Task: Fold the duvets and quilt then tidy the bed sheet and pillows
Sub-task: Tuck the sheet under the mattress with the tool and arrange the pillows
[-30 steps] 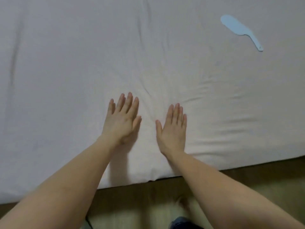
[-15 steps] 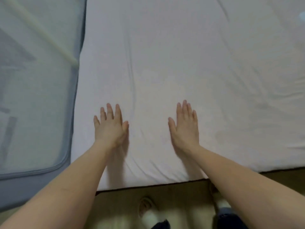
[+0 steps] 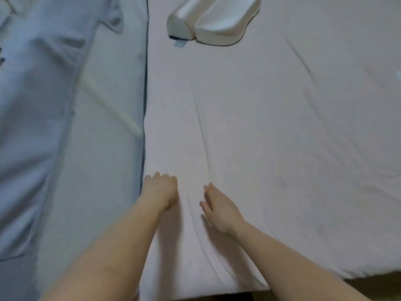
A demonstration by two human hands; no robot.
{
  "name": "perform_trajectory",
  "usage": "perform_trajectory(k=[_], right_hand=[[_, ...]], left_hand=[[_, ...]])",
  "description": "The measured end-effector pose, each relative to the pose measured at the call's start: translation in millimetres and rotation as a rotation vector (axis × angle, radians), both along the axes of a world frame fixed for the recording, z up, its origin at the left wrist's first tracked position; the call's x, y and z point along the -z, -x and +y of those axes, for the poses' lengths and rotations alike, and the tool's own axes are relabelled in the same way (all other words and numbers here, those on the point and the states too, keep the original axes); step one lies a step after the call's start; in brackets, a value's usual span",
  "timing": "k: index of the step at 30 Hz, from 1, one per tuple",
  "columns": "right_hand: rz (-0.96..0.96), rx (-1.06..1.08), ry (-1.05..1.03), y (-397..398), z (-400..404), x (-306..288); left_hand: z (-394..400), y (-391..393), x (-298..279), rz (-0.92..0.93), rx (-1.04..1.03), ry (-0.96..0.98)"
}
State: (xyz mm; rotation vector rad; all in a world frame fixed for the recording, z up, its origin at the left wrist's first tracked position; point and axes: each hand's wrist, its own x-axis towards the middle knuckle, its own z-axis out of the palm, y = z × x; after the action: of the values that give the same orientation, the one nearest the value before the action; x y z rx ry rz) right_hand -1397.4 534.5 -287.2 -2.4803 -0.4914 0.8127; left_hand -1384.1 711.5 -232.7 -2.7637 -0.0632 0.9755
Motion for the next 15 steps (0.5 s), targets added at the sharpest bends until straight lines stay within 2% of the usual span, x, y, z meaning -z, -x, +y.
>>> perform_trajectory(k=[3, 7, 15], right_hand=[[0.019, 0.090, 0.063, -31.0, 7.3, -62.9], [-0.027, 0.147, 0.186, -71.0, 15.0, -147.1], [-0.073, 0.326, 0.281, -112.0, 88.0, -230.7]], left_hand=[[4.5, -24.7, -67.8, 0.063, -0.006, 0.063], [12.1, -57.8, -153.8, 0.012, 0.047, 0.138], [65.9, -112.0, -254.0, -0.164, 0.294, 0.120]])
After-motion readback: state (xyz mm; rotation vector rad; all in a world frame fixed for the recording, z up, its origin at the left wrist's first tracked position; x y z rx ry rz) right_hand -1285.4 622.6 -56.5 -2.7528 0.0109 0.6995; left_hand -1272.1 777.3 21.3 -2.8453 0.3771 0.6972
